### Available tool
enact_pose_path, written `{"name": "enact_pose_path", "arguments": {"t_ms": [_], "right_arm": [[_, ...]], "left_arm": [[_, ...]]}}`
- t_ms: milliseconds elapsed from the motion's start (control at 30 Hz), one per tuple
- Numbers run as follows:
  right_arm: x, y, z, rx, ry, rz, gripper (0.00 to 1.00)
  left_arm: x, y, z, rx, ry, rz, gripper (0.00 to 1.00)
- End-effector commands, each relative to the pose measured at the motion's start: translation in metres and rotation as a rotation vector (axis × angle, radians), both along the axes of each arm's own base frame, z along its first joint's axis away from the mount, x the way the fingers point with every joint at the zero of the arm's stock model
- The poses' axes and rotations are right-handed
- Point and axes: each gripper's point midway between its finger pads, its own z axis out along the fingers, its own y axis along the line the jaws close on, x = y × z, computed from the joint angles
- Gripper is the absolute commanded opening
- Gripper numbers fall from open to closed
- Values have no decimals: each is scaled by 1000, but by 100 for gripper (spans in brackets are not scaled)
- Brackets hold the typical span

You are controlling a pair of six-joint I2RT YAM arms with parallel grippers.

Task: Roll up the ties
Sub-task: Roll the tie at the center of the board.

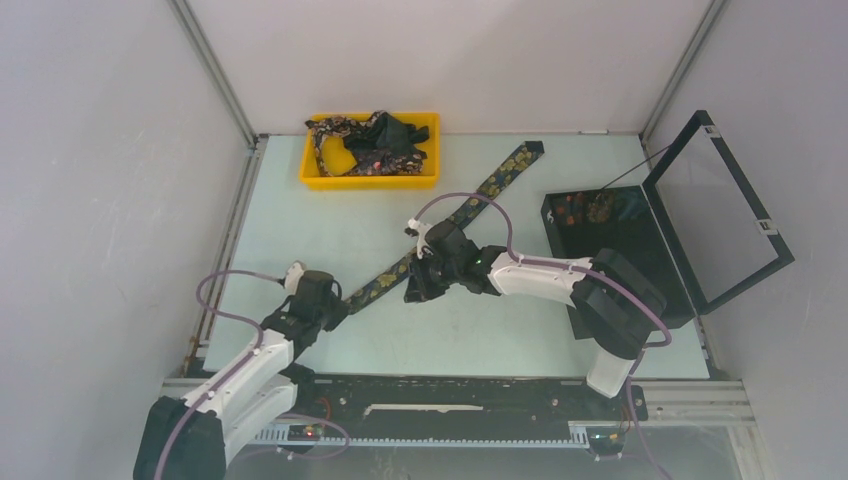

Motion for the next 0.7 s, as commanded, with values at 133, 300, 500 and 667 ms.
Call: {"name": "enact_pose_path", "arguments": {"t_ms": [133, 300, 500, 667], "right_arm": [[10, 19, 25, 111, -52, -9, 9], [7, 41, 32, 114, -57, 14, 9], [4, 77, 36, 128, -48, 57, 9], [9, 102, 37, 123, -22, 70, 8]], "left_arm": [[0, 10, 7, 33, -44, 22, 0], [-2, 17, 20, 61, -80, 22, 0], [-7, 26, 31, 86, -103, 44, 0], [-11, 34, 35, 119, -107, 59, 0]]}}
